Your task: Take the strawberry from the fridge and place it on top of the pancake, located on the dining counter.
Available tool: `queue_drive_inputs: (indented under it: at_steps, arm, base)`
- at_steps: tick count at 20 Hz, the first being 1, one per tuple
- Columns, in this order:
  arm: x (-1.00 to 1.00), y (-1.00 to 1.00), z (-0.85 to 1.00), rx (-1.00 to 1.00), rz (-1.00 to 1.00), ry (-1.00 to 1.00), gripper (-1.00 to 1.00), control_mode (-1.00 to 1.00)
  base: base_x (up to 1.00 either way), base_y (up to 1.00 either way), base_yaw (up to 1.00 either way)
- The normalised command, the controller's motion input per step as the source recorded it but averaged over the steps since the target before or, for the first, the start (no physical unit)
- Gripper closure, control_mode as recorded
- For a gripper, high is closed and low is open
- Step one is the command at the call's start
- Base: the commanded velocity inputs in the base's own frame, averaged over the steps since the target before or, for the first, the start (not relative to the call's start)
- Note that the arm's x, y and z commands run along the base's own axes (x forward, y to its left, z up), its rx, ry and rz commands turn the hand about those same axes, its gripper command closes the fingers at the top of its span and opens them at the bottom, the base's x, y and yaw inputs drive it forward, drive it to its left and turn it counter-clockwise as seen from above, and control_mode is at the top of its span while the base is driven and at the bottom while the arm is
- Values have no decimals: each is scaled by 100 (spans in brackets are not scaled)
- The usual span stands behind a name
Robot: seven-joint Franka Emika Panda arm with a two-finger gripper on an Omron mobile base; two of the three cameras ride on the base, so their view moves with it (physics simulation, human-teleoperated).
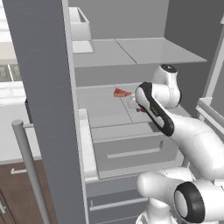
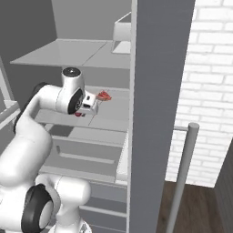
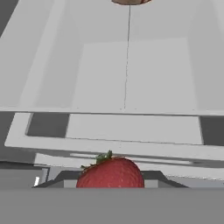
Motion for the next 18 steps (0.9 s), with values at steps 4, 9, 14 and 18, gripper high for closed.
queue_drive_inputs:
  at_steps: [4,9,14,18]
  arm:
    - [-90,-3,25,8,0,0,100,-100]
    - [-93,0,17,6,0,0,100,-100]
    - [-84,0,34,5,0,0,100,-100]
    - [-70,0,49,2,0,0,100,-100]
  base:
    - [0,0,0]
    - [0,0,0]
    - [0,0,0]
    - [0,0,0]
